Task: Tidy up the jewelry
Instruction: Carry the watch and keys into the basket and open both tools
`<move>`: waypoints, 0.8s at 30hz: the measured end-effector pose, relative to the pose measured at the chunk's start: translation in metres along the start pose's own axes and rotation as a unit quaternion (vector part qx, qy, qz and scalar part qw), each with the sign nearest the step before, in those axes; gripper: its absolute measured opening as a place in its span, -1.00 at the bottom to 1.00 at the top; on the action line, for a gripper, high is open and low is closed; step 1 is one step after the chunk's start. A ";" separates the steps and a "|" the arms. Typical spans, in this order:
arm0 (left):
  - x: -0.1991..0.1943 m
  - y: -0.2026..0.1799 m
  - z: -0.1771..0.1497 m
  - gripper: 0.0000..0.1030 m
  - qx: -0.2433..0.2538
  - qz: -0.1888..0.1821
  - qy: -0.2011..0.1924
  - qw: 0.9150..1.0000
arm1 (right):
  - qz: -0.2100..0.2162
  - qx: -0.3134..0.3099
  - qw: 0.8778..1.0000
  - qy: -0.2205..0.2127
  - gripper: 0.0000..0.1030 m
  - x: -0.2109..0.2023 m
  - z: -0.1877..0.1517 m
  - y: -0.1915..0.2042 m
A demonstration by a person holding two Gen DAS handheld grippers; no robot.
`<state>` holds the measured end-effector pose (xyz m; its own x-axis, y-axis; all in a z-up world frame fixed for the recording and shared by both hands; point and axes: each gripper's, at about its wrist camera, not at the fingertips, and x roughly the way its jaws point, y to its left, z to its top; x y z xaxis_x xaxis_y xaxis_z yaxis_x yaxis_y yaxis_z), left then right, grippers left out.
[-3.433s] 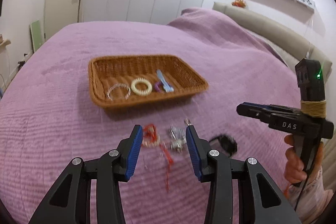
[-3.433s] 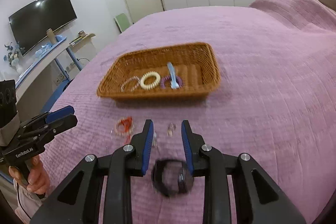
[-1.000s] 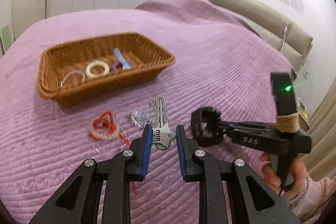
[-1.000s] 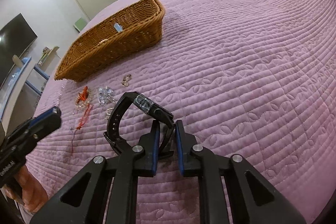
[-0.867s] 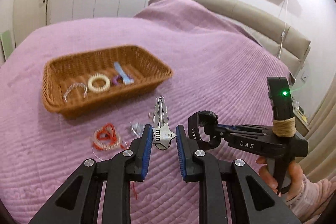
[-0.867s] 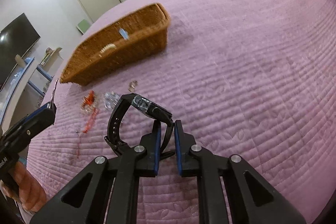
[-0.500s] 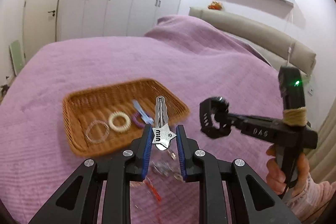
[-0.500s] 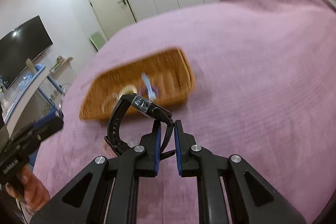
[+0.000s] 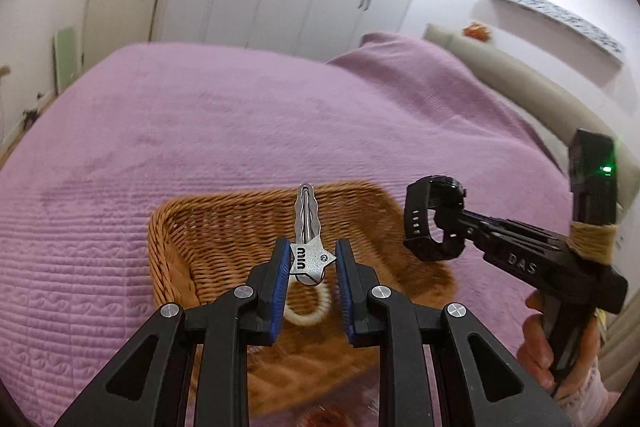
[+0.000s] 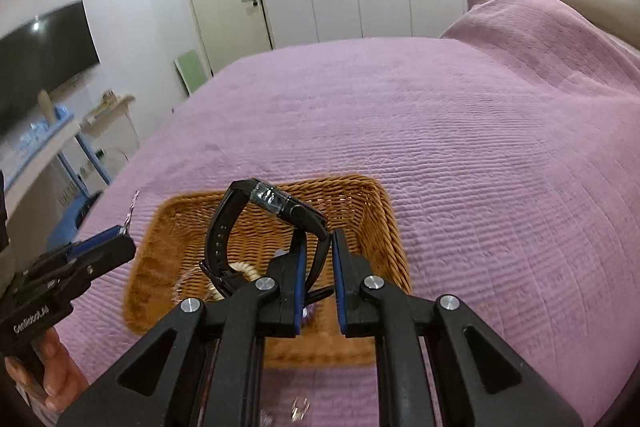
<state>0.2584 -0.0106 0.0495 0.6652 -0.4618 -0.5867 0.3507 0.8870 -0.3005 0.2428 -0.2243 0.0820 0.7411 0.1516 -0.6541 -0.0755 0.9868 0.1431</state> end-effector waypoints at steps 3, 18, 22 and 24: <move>0.033 0.008 0.000 -0.55 -0.004 0.016 0.029 0.999 | -0.011 -0.012 0.999 0.029 -0.73 0.035 0.004 0.003; 0.082 0.007 -0.017 -0.53 0.019 0.041 0.081 0.996 | -0.017 -0.021 0.996 0.084 -0.72 0.096 -0.003 0.002; 0.072 0.008 -0.017 -0.18 0.007 0.025 0.080 0.996 | -0.011 -0.026 0.997 0.073 -0.67 0.082 0.001 0.003; 0.062 0.003 -0.017 -0.11 0.008 0.020 0.072 0.997 | -0.007 -0.025 0.998 0.064 -0.57 0.068 0.001 0.002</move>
<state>0.2895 -0.0369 -0.0006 0.5778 -0.4195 -0.7001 0.3376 0.9038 -0.2630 0.2940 -0.2118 0.0386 0.6515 0.1414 -0.7454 -0.1026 0.9899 0.0982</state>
